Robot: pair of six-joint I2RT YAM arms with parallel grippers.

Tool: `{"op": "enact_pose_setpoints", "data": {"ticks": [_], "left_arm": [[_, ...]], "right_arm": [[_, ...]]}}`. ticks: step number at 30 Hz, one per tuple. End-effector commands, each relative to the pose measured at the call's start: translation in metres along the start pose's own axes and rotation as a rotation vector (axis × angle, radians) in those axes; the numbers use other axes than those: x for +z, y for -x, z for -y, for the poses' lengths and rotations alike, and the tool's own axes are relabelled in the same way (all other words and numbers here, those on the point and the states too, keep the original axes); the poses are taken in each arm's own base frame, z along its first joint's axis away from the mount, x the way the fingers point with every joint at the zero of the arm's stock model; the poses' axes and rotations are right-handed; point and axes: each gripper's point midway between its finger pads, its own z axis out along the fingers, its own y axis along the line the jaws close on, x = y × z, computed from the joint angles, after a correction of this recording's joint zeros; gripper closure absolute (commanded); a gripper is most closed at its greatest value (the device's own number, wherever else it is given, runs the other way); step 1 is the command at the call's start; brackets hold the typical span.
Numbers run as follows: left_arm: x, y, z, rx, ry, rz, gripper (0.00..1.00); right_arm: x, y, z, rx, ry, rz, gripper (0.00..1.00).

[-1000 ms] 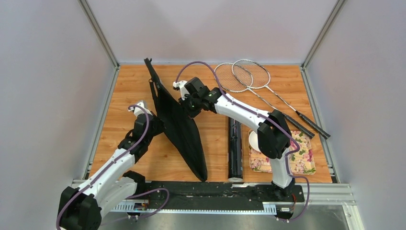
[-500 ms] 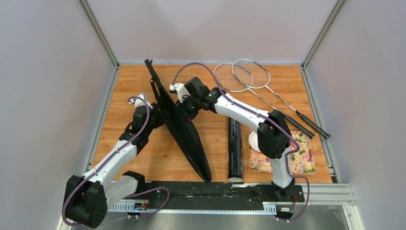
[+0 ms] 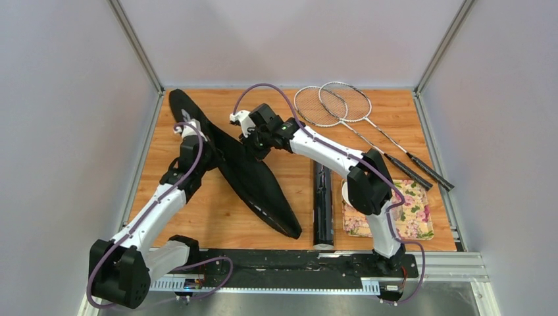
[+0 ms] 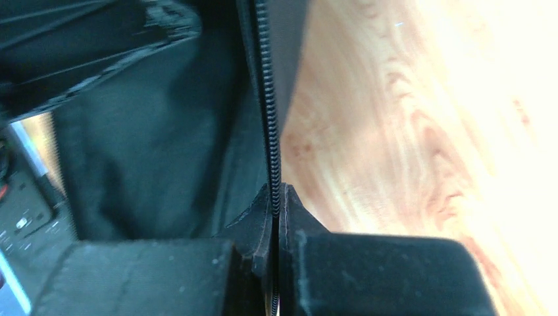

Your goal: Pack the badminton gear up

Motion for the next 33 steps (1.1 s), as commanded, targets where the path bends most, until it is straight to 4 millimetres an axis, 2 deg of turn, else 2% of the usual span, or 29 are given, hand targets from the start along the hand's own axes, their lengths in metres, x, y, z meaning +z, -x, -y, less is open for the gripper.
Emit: {"op": "enact_pose_setpoints", "data": {"ticks": [1, 2, 3, 4, 5, 7, 8, 9, 10, 11, 12, 13, 14, 15, 16, 17, 18, 19, 20, 21, 22, 24, 25, 26, 27, 29, 30, 32, 33], "left_arm": [[-0.021, 0.028, 0.003, -0.008, 0.063, 0.004, 1.00], [-0.022, 0.024, 0.002, -0.014, 0.071, -0.016, 1.00], [-0.022, 0.024, 0.005, -0.019, 0.061, -0.027, 1.00], [-0.023, 0.023, 0.006, -0.035, 0.062, -0.035, 1.00], [-0.023, 0.023, 0.006, -0.040, 0.065, -0.041, 1.00], [-0.020, 0.021, 0.001, -0.060, 0.096, -0.052, 1.00], [-0.019, 0.021, -0.002, -0.071, 0.108, -0.053, 1.00], [-0.016, 0.019, -0.007, -0.085, 0.134, -0.055, 1.00], [-0.013, 0.020, -0.010, -0.124, 0.150, -0.049, 1.00], [-0.011, 0.019, -0.012, -0.135, 0.155, -0.051, 1.00], [-0.007, 0.017, -0.014, -0.139, 0.168, -0.060, 1.00], [-0.005, 0.017, -0.016, -0.157, 0.181, -0.060, 1.00], [-0.003, 0.017, -0.018, -0.171, 0.198, -0.062, 1.00], [0.000, 0.014, -0.023, -0.181, 0.227, -0.072, 1.00], [0.001, 0.014, -0.023, -0.194, 0.237, -0.082, 1.00], [0.003, 0.014, -0.022, -0.193, 0.238, -0.088, 1.00], [0.006, 0.010, -0.023, -0.198, 0.248, -0.105, 1.00], [0.007, 0.009, -0.023, -0.198, 0.250, -0.115, 1.00], [0.008, 0.007, -0.022, -0.197, 0.243, -0.129, 1.00], [0.009, 0.006, -0.021, -0.194, 0.241, -0.136, 1.00], [0.009, 0.007, -0.020, -0.189, 0.237, -0.136, 1.00], [0.009, 0.006, -0.019, -0.196, 0.227, -0.141, 1.00], [0.010, 0.009, -0.015, -0.197, 0.208, -0.135, 1.00], [0.010, 0.008, -0.013, -0.202, 0.196, -0.144, 1.00], [0.010, 0.009, -0.010, -0.206, 0.184, -0.147, 1.00], [0.011, 0.014, -0.002, -0.197, 0.153, -0.149, 1.00], [0.011, 0.016, 0.001, -0.197, 0.143, -0.149, 1.00], [0.013, 0.018, 0.007, -0.190, 0.113, -0.150, 1.00], [0.013, 0.018, 0.009, -0.190, 0.105, -0.151, 1.00]], "right_arm": [[0.004, 0.034, 0.058, -0.031, -0.240, 0.081, 0.97], [0.016, 0.024, 0.068, -0.020, -0.265, 0.043, 0.96], [0.014, 0.032, 0.071, -0.024, -0.267, 0.058, 0.94], [0.018, 0.031, 0.073, -0.023, -0.261, 0.048, 0.92], [0.021, 0.028, 0.071, -0.015, -0.247, 0.037, 0.90], [0.019, 0.034, 0.063, 0.001, -0.205, 0.044, 0.75], [0.017, 0.033, 0.051, 0.051, -0.155, 0.035, 0.70], [0.006, 0.042, 0.044, 0.071, -0.134, 0.056, 0.56], [-0.002, 0.050, 0.035, 0.119, -0.107, 0.073, 0.50], [-0.011, 0.052, 0.021, 0.189, -0.057, 0.069, 0.46], [-0.024, 0.059, 0.019, 0.237, -0.039, 0.087, 0.42], [-0.046, 0.070, 0.009, 0.257, -0.010, 0.124, 0.41], [-0.060, 0.076, -0.002, 0.299, 0.038, 0.141, 0.39], [-0.074, 0.079, 0.003, 0.316, 0.035, 0.161, 0.33], [-0.109, 0.094, -0.004, 0.301, 0.041, 0.228, 0.31], [-0.116, 0.086, 0.000, 0.323, 0.036, 0.222, 0.30], [-0.136, 0.086, 0.017, 0.349, -0.001, 0.256, 0.29], [-0.165, 0.091, 0.022, 0.347, -0.040, 0.314, 0.29], [-0.166, 0.069, 0.044, 0.379, -0.128, 0.294, 0.28], [-0.180, 0.059, 0.073, 0.388, -0.205, 0.309, 0.28], [-0.187, 0.045, 0.094, 0.401, -0.273, 0.307, 0.28], [-0.207, -0.006, 0.151, 0.428, -0.499, 0.242, 0.28], [-0.213, -0.024, 0.171, 0.391, -0.563, 0.199, 0.29], [-0.224, -0.048, 0.200, 0.403, -0.702, 0.148, 0.29], [-0.234, -0.082, 0.229, 0.445, -0.791, 0.083, 0.29], [-0.251, -0.123, 0.259, 0.503, -0.871, -0.029, 0.31], [-0.261, -0.152, 0.284, 0.589, -0.894, -0.075, 0.36], [-0.267, -0.163, 0.298, 0.616, -0.837, -0.071, 0.42], [-0.274, -0.174, 0.312, 0.631, -0.852, -0.075, 0.42]]}}
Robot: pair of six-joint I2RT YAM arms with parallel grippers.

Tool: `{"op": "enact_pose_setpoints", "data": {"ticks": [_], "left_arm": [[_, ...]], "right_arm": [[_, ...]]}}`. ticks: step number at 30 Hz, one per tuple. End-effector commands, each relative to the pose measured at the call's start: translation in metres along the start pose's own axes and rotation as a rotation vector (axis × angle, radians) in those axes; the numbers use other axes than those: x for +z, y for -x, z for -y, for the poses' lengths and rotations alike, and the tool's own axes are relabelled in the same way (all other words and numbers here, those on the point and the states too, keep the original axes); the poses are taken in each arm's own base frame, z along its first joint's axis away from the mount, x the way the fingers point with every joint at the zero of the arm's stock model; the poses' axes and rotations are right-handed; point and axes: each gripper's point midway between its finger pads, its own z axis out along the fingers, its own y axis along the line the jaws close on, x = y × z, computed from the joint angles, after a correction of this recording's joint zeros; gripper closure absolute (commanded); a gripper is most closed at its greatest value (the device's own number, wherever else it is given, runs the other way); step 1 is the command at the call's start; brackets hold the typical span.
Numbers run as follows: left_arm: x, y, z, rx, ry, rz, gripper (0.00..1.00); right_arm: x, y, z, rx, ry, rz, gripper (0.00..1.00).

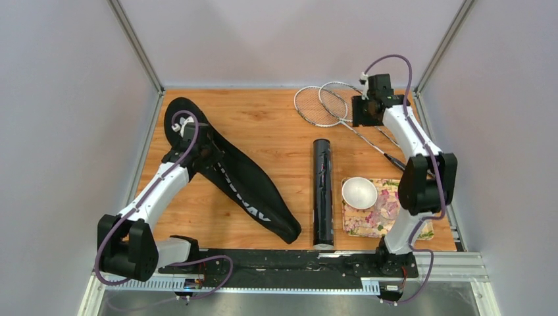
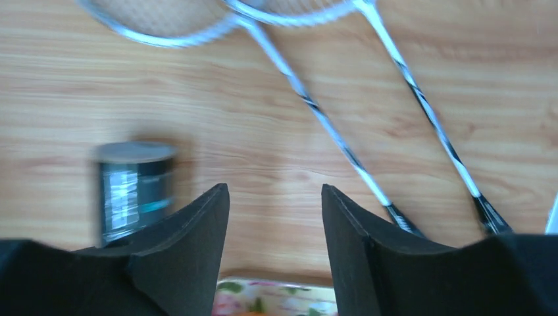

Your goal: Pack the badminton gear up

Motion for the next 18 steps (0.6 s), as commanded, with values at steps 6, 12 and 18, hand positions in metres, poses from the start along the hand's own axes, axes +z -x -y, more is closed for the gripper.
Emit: {"op": "enact_pose_setpoints", "data": {"ticks": [6, 12, 18], "left_arm": [[-0.004, 0.016, 0.036, -0.016, -0.142, 0.013, 1.00], [0.015, -0.001, 0.043, -0.048, -0.184, -0.136, 1.00], [0.019, 0.010, 0.050, 0.004, -0.237, -0.153, 1.00]], "right_arm": [[0.058, -0.018, 0.104, -0.026, -0.011, -0.139, 0.36], [0.098, -0.028, 0.124, -0.047, 0.006, -0.179, 0.33], [0.129, -0.042, 0.145, -0.115, 0.002, -0.206, 0.34]]}}
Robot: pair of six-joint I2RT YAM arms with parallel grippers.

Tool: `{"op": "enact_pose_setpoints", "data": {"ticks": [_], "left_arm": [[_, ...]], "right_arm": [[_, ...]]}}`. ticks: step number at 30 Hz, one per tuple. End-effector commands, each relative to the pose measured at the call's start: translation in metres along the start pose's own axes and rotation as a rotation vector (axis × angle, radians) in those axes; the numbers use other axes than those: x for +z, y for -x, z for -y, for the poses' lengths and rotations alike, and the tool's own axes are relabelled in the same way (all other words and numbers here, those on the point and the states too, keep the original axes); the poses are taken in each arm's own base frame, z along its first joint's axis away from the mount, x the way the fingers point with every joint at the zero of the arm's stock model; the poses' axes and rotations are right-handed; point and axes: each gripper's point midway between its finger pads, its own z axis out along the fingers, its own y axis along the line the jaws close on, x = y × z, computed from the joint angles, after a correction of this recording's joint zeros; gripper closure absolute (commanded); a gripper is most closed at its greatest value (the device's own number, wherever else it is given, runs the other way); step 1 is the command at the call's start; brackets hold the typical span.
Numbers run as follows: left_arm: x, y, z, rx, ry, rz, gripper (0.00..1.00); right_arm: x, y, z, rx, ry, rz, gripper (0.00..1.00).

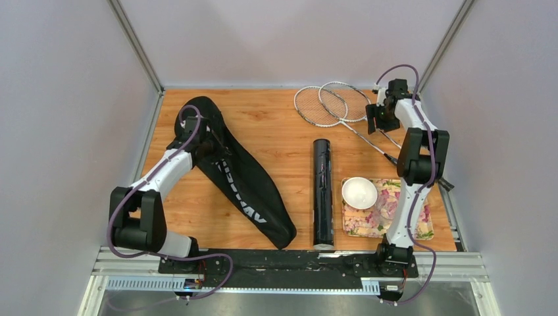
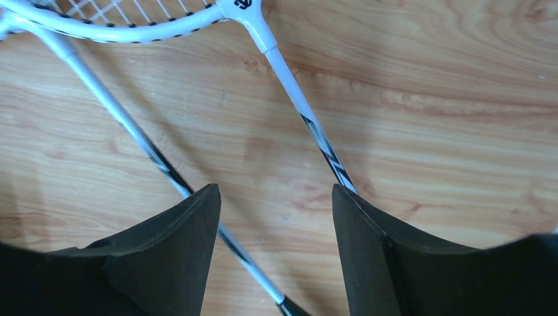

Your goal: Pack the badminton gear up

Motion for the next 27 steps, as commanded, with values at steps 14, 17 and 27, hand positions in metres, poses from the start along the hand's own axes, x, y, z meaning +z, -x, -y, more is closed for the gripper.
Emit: {"op": "enact_pose_setpoints", "data": {"ticks": [14, 17, 27], "left_arm": [[-0.001, 0.008, 0.026, 0.065, -0.132, -0.024, 1.00], [-0.001, 0.010, 0.024, 0.069, -0.124, -0.010, 1.00], [-0.001, 0.009, 0.020, 0.052, -0.104, -0.009, 1.00]], "right_arm": [[-0.002, 0.031, 0.026, -0.063, 0.053, 0.140, 0.36], [-0.018, 0.056, 0.038, -0.065, -0.002, 0.215, 0.35], [0.025, 0.046, 0.043, -0.119, 0.075, 0.162, 0.39]]}}
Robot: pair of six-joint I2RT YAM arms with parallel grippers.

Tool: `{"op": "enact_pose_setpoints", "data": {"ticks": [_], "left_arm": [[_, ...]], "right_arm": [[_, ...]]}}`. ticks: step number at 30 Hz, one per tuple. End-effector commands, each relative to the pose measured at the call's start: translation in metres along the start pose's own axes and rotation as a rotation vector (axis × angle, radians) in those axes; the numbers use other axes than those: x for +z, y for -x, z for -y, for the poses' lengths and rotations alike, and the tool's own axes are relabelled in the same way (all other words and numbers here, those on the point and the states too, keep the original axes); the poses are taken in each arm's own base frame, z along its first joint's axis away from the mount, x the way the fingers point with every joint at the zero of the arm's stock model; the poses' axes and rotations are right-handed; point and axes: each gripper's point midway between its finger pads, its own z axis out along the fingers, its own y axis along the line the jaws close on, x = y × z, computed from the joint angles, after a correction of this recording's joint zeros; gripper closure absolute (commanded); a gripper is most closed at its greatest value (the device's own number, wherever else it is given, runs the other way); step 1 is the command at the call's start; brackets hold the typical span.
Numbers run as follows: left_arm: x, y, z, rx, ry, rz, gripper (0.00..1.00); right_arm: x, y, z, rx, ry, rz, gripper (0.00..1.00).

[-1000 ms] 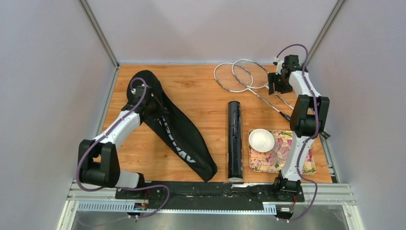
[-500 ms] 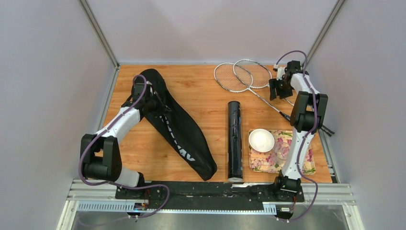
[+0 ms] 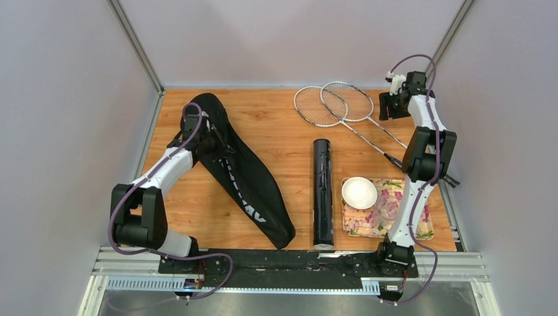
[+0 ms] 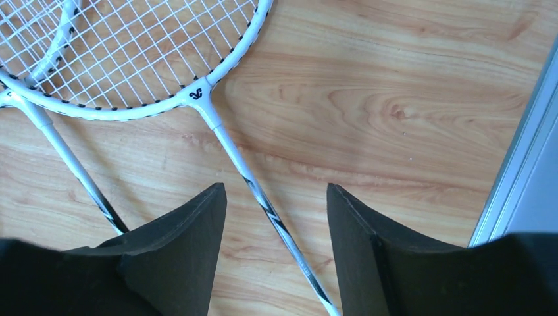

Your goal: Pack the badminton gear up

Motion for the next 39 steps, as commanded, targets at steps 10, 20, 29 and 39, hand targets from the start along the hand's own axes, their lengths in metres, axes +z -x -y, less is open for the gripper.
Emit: {"op": "enact_pose_setpoints", "data": {"ticks": [10, 20, 29, 39], "left_arm": [[-0.010, 0.008, 0.008, 0.000, -0.023, 0.037, 1.00], [-0.013, 0.008, 0.008, -0.005, -0.023, 0.046, 1.00], [-0.015, 0.007, 0.006, -0.012, -0.017, 0.052, 1.00], [-0.013, 0.014, -0.019, -0.128, 0.114, 0.132, 1.00]], "right_arm": [[0.025, -0.009, -0.019, -0.128, 0.196, 0.028, 0.47], [0.039, -0.019, -0.018, -0.125, 0.152, -0.066, 0.58], [0.065, -0.038, -0.025, -0.274, 0.015, -0.184, 0.97], [0.027, 0.053, -0.015, -0.416, -0.190, 0.088, 1.00]]}}
